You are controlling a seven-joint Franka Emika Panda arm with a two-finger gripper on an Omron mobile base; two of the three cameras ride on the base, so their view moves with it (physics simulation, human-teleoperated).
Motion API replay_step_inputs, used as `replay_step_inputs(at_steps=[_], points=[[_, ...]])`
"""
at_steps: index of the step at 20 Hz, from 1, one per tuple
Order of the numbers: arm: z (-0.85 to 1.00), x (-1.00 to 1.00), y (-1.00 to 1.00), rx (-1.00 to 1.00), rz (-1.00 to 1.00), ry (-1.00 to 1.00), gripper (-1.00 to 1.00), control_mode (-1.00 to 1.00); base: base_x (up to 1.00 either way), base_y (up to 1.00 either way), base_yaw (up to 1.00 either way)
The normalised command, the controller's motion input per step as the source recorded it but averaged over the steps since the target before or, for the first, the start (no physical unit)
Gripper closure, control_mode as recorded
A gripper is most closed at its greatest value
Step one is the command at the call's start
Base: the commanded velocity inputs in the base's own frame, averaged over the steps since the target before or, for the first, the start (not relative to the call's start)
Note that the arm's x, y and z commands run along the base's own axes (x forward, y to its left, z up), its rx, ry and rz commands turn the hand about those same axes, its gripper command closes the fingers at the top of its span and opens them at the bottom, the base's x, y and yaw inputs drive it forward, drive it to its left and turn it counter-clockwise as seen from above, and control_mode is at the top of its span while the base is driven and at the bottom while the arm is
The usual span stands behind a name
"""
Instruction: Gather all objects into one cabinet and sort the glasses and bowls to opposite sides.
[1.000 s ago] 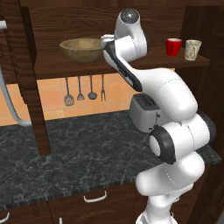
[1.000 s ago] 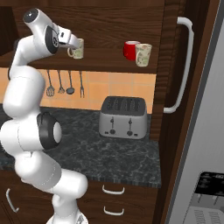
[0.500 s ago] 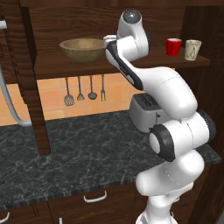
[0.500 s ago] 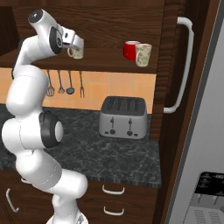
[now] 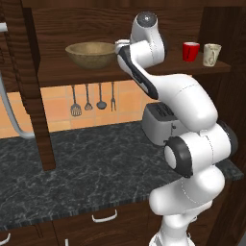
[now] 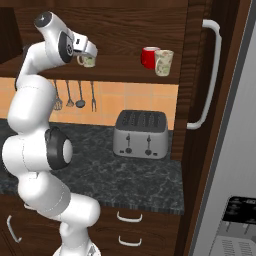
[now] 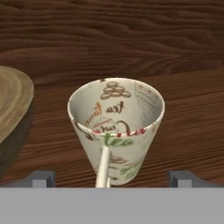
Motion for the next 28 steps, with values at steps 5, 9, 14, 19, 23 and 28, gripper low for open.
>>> replay_step_inputs(at_steps=[5,9,14,19,23,28], points=[[-0.04,0.00,0.00,0.00,0.00,0.00,1.00,-1.00,0.00,0.00,0.00],[0.00,-0.06,0.00,0.00,0.00,0.00,1.00,-1.00,0.00,0.00,0.00],[0.00,-0.06,0.00,0.00,0.00,0.00,1.00,-1.00,0.00,0.00,0.00],[0.00,-0.20,-0.04,0.00,-0.01,0.00,1.00,-1.00,0.00,0.00,0.00],[0.14,-0.35,-0.24,0.00,-0.12,-0.01,1.00,-1.00,0.00,0.00,0.00],[0.03,-0.07,-0.45,0.00,-0.19,0.00,1.00,-1.00,0.00,0.00,0.00]])
